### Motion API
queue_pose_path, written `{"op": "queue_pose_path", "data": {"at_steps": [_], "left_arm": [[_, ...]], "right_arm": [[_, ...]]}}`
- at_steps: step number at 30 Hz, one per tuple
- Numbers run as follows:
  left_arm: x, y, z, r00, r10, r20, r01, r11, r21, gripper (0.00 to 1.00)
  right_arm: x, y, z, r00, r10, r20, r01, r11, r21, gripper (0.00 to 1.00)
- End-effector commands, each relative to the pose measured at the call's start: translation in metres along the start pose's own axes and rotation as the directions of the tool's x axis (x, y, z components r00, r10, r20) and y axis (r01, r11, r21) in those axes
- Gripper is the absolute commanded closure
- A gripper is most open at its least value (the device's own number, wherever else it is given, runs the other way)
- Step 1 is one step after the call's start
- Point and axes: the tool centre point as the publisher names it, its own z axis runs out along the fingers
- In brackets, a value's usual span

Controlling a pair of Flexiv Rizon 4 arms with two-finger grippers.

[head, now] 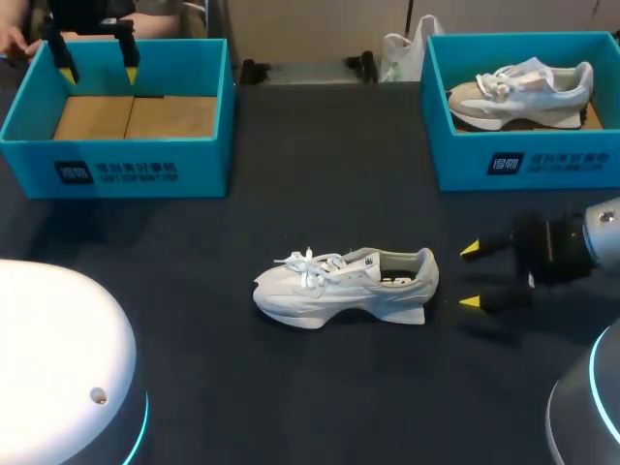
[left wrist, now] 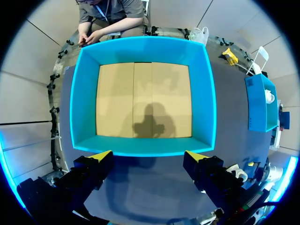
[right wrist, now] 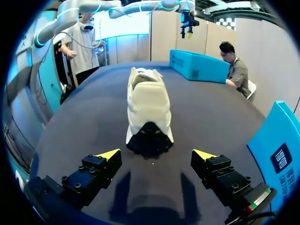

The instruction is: Take the shoe out of the shoebox, open the shoe tongue, remove and reinsert the insole, then place the shoe into the shoebox

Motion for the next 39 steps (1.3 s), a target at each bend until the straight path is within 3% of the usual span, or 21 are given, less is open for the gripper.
{"op": "queue_pose_path", "data": {"at_steps": [1, 8, 29, 39], "left_arm": [[0.0, 0.0, -0.001, 1.0, 0.0, 0.001, 0.0, 1.0, -0.001, 0.0], [0.0, 0.0, -0.001, 1.0, 0.0, 0.001, 0.0, 1.0, -0.001, 0.0], [0.0, 0.0, -0.001, 1.0, 0.0, 0.001, 0.0, 1.0, -0.001, 0.0], [0.0, 0.0, -0.001, 1.0, 0.0, 0.001, 0.0, 1.0, -0.001, 0.0]], "right_arm": [[0.003, -0.001, 0.008, 1.0, 0.004, 0.01, -0.004, 1.0, -0.005, 0.0], [0.005, -0.002, 0.014, 0.998, 0.035, 0.045, -0.034, 0.999, -0.016, 0.0], [0.0, 0.02, 0.062, 0.999, 0.019, -0.025, -0.02, 0.999, -0.031, 0.0], [0.008, 0.03, 0.084, 0.999, 0.023, -0.043, -0.025, 0.998, -0.055, 0.0]]}}
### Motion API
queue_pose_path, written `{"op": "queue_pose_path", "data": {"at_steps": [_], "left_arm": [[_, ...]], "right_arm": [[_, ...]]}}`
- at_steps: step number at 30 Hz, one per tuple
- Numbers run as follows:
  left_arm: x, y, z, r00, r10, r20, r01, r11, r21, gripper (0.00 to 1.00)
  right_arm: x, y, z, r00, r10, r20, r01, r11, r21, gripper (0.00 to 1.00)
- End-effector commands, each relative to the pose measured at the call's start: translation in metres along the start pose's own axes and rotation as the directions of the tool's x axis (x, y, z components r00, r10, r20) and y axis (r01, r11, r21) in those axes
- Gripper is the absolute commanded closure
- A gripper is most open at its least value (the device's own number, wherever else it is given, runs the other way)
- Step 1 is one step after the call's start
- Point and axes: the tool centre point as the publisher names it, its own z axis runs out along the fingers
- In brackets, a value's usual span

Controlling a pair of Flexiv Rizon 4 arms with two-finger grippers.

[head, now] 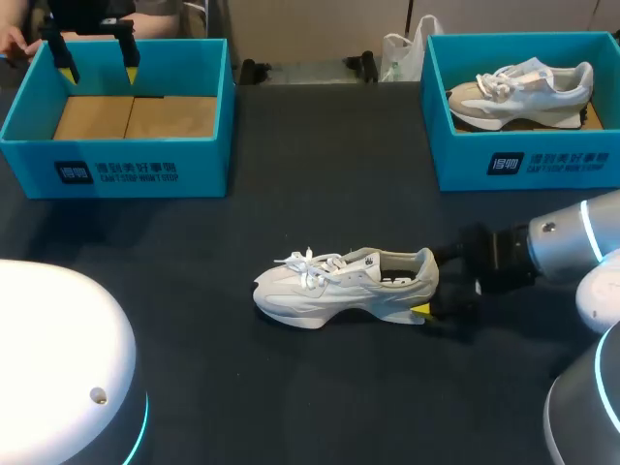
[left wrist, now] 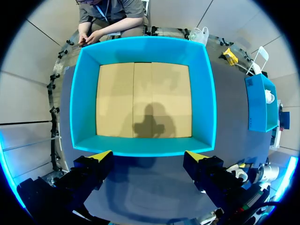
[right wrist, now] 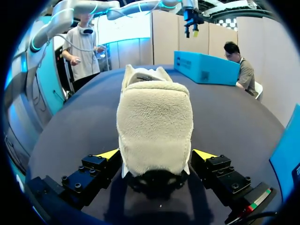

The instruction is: Take the shoe out of the shoebox, open the shoe tongue, remove and reinsert the insole, then place the shoe into the shoebox

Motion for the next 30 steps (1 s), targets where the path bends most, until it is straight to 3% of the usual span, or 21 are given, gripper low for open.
{"op": "queue_pose_path", "data": {"at_steps": [1, 12, 15, 30], "left_arm": [[0.0, 0.0, -0.001, 1.0, 0.0, 0.001, 0.0, 1.0, -0.001, 0.0], [0.0, 0.0, -0.001, 1.0, 0.0, 0.001, 0.0, 1.0, -0.001, 0.0], [0.0, 0.0, -0.001, 1.0, 0.0, 0.001, 0.0, 1.0, -0.001, 0.0], [0.0, 0.0, -0.001, 1.0, 0.0, 0.001, 0.0, 1.0, -0.001, 0.0]], "right_arm": [[-0.002, 0.002, 0.014, 1.0, 0.003, 0.007, -0.003, 1.0, 0.0, 0.0], [-0.006, 0.002, 0.027, 1.0, -0.001, -0.006, 0.001, 1.0, -0.012, 0.0], [-0.007, 0.002, 0.029, 1.0, -0.011, -0.017, 0.01, 1.0, -0.017, 1.0], [-0.016, 0.006, 0.032, 0.999, -0.038, -0.023, 0.038, 0.999, 0.002, 1.0]]}}
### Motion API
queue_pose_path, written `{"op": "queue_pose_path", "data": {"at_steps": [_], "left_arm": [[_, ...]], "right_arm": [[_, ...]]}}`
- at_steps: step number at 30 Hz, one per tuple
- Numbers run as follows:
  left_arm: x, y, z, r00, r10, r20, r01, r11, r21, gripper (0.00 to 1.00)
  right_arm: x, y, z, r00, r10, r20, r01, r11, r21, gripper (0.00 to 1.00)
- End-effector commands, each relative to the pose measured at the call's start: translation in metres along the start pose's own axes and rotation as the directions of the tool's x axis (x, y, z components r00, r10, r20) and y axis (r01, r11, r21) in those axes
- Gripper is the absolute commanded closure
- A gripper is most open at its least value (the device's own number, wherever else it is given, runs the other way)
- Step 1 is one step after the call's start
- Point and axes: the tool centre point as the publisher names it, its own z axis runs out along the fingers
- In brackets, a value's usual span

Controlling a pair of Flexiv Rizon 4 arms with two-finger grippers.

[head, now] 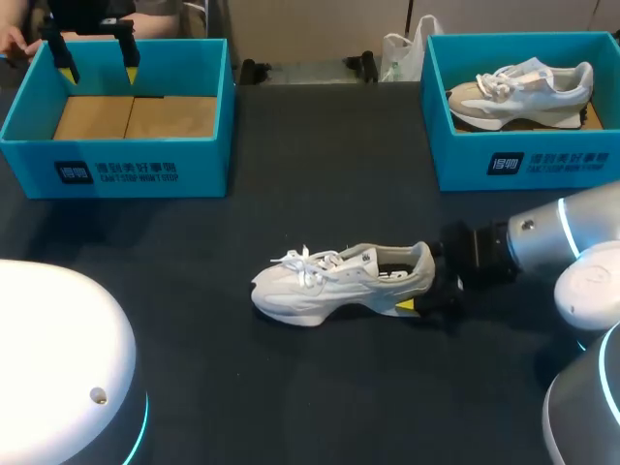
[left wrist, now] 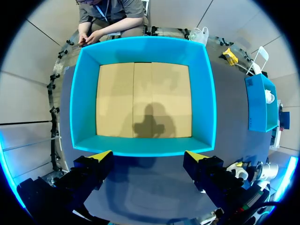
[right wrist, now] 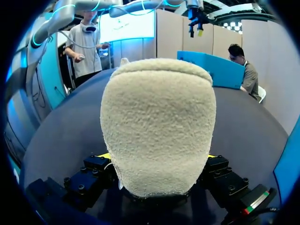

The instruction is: Take the shoe out of the shoebox, open the shoe tongue, remove and reinsert the insole, then place the shoe into the shoebox

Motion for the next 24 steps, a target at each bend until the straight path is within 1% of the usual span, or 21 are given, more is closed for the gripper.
{"op": "queue_pose_path", "data": {"at_steps": [1, 18, 19, 20, 21, 22, 23, 24], "left_arm": [[0.0, 0.0, -0.001, 1.0, 0.0, 0.001, 0.0, 1.0, -0.001, 0.0], [0.0, 0.0, -0.001, 1.0, 0.0, 0.001, 0.0, 1.0, -0.001, 0.0], [0.007, 0.003, -0.003, 0.999, -0.034, 0.014, 0.034, 0.999, -0.013, 0.0], [0.014, 0.006, -0.006, 0.997, -0.075, 0.021, 0.075, 0.997, 0.01, 0.0], [0.02, 0.013, -0.008, 0.996, -0.081, 0.028, 0.08, 0.996, 0.041, 0.0], [0.026, 0.016, -0.011, 0.996, -0.086, 0.015, 0.086, 0.996, 0.009, 0.0], [0.026, 0.016, -0.011, 0.996, -0.086, 0.015, 0.086, 0.996, 0.009, 0.0], [0.035, 0.023, -0.013, 0.994, -0.107, 0.016, 0.107, 0.994, 0.005, 0.0]], "right_arm": [[-0.004, 0.0, 0.009, 1.0, 0.004, -0.013, -0.004, 1.0, 0.011, 1.0], [-0.003, -0.001, 0.009, 1.0, 0.004, -0.016, -0.003, 1.0, 0.012, 1.0], [-0.003, -0.001, 0.009, 1.0, 0.004, -0.016, -0.003, 1.0, 0.012, 1.0], [-0.003, -0.001, 0.009, 1.0, 0.004, -0.016, -0.003, 1.0, 0.012, 1.0], [-0.003, -0.001, 0.009, 1.0, 0.004, -0.016, -0.003, 1.0, 0.012, 1.0], [-0.003, -0.001, 0.009, 1.0, 0.004, -0.016, -0.003, 1.0, 0.012, 1.0], [-0.003, -0.001, 0.009, 1.0, 0.004, -0.016, -0.003, 1.0, 0.012, 1.0], [-0.003, -0.001, 0.009, 1.0, 0.004, -0.016, -0.003, 1.0, 0.012, 1.0]]}}
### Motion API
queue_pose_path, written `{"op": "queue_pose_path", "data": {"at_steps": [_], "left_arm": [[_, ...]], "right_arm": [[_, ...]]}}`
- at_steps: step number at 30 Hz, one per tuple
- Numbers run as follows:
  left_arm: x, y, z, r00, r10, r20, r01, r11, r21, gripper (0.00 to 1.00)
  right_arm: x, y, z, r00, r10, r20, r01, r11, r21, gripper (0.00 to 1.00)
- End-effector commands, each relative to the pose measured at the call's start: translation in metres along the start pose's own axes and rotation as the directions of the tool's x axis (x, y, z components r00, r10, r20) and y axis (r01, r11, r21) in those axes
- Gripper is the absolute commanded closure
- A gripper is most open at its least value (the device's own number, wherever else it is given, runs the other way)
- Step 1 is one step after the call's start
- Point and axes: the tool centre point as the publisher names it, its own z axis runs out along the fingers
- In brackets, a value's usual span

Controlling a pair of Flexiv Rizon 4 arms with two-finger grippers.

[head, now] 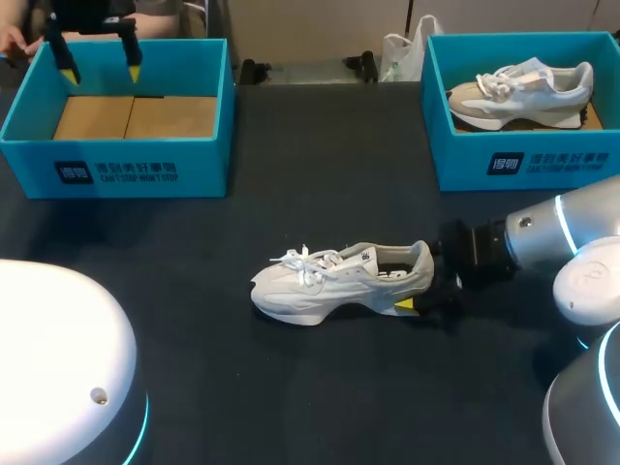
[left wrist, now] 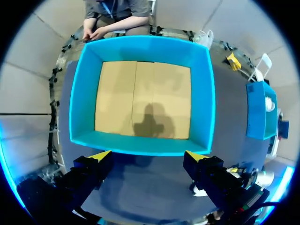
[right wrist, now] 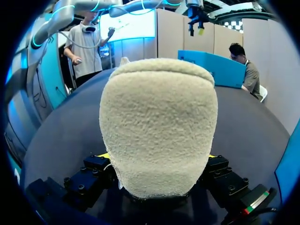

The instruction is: Take the shoe out of the shoebox, open the shoe tongue, remove and reinsert the insole, then place the shoe into the shoebox

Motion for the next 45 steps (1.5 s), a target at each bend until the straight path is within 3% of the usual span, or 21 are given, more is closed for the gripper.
{"op": "queue_pose_path", "data": {"at_steps": [1, 8, 10, 18, 29, 45], "left_arm": [[0.023, 0.023, -0.008, 0.999, -0.039, 0.028, 0.039, 0.999, 0.01, 0.0], [0.059, 0.045, -0.002, 0.993, -0.101, 0.065, 0.103, 0.994, -0.024, 0.0], [0.073, 0.054, 0.001, 0.987, -0.127, 0.094, 0.128, 0.992, -0.001, 0.0], [0.109, 0.075, 0.009, 0.986, -0.126, 0.104, 0.13, 0.991, -0.029, 0.0], [0.167, 0.122, 0.02, 0.982, -0.087, 0.168, 0.095, 0.995, -0.037, 0.0], [0.224, 0.184, 0.03, 0.979, -0.124, 0.159, 0.129, 0.992, -0.019, 0.0]], "right_arm": [[-0.003, 0.0, 0.008, 1.0, 0.001, 0.0, -0.001, 1.0, 0.008, 1.0], [-0.003, 0.0, 0.008, 1.0, 0.001, 0.0, -0.001, 1.0, 0.008, 1.0], [-0.003, 0.0, 0.008, 1.0, 0.001, 0.0, -0.001, 1.0, 0.008, 1.0], [-0.003, 0.0, 0.008, 1.0, 0.001, 0.0, -0.001, 1.0, 0.008, 1.0], [-0.003, 0.0, 0.008, 1.0, 0.001, 0.0, -0.001, 1.0, 0.008, 1.0], [-0.003, 0.0, 0.008, 1.0, 0.001, 0.0, -0.001, 1.0, 0.008, 1.0]]}}
